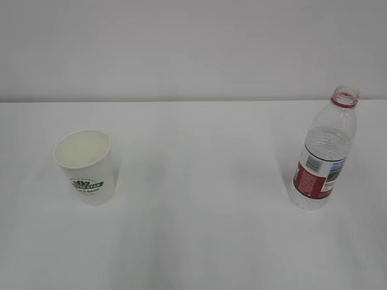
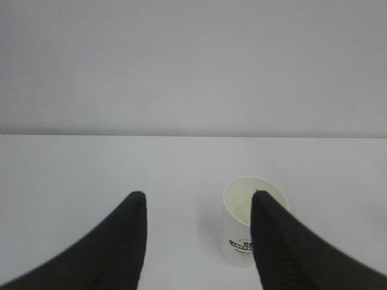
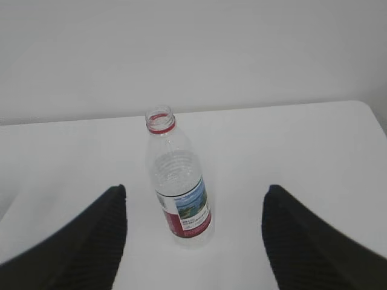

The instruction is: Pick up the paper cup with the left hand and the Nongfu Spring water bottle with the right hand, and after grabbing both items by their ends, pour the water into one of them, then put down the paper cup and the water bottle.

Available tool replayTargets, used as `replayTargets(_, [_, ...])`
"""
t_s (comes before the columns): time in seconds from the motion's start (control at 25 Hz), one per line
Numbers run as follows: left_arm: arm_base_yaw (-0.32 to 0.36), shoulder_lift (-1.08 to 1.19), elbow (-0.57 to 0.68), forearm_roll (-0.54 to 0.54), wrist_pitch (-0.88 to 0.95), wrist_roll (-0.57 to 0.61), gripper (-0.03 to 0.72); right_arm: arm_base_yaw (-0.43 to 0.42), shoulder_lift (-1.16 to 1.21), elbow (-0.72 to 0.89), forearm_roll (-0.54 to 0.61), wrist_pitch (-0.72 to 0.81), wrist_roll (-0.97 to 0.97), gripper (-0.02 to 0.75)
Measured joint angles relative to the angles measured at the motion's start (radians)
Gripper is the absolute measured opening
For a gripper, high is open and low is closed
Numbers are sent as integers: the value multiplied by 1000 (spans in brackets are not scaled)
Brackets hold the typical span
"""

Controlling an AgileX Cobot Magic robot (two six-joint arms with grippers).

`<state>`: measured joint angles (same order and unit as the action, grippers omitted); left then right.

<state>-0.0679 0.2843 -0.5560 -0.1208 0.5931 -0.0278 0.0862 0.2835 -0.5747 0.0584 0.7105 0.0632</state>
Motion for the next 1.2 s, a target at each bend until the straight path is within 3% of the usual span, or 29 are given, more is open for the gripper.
replayTargets(0.2, [0,55,0,0,-60,0,402,0,73,-47,-58,-46,-18,529])
replayTargets(0.64, [0,197,0,19,-313,0,402,0,175,-78,-68,-256,-23,529])
replayTargets(1.2, [0,299,0,70,-412,0,399,0,340,-91,-68,-482,-23,529])
